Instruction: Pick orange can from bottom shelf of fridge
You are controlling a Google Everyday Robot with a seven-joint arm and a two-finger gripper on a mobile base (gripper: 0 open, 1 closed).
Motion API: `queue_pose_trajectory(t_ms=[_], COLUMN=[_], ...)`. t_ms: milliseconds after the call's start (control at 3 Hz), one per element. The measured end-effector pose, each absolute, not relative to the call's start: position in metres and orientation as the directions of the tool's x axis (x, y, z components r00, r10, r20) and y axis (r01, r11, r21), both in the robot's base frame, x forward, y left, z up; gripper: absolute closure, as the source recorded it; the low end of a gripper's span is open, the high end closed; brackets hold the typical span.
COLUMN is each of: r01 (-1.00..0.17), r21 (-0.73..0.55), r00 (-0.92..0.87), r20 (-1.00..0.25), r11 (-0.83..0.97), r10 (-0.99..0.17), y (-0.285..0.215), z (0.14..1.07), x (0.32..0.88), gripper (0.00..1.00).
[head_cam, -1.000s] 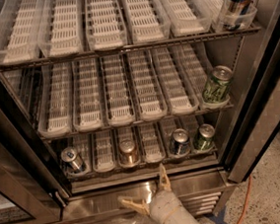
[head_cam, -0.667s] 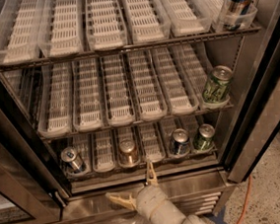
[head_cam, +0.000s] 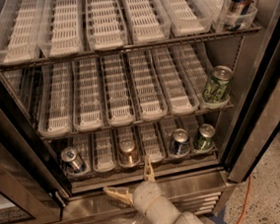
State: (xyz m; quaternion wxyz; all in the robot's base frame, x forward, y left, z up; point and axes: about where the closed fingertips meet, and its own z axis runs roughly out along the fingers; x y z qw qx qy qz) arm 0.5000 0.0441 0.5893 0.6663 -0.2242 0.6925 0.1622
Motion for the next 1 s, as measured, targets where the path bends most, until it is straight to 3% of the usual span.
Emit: queue_pose_trajectory(t_ms=[667,1000], r01=[-0.432,-0.419], r21=[0.001,-0.004], r00=[-0.137,-0.155], r20=[-0.988,-0.985], r11=[0.902,0.908], r10=[-0.065,-0.076], y=[0.029,0.028], z=[0.605,0.600], x=[0.560,0.563], gripper=[0.00,0.00])
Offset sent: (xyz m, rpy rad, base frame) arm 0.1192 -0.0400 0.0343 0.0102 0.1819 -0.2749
